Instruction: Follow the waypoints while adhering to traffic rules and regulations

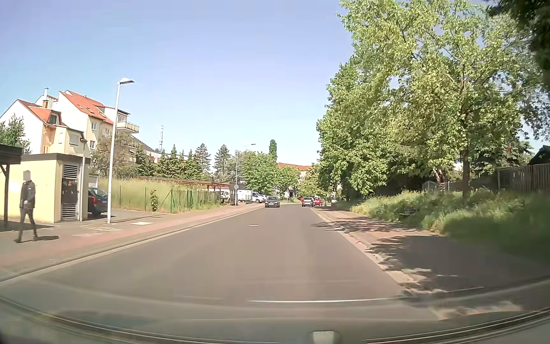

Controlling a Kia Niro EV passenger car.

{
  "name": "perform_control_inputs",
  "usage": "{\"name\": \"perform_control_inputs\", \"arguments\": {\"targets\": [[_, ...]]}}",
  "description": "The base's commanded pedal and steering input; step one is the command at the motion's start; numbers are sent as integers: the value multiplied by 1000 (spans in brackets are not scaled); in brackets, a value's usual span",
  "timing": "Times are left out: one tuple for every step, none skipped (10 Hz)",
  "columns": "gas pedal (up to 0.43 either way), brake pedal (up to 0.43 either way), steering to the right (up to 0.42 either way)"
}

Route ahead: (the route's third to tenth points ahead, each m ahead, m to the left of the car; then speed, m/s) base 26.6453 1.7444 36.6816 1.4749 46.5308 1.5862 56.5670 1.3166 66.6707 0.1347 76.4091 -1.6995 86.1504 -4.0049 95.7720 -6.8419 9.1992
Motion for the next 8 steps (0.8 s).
{"name": "perform_control_inputs", "arguments": {"targets": [[157,30,3],[157,30,5],[157,30,9],[157,30,10],[157,30,10],[157,30,10],[157,30,7],[157,30,3]]}}
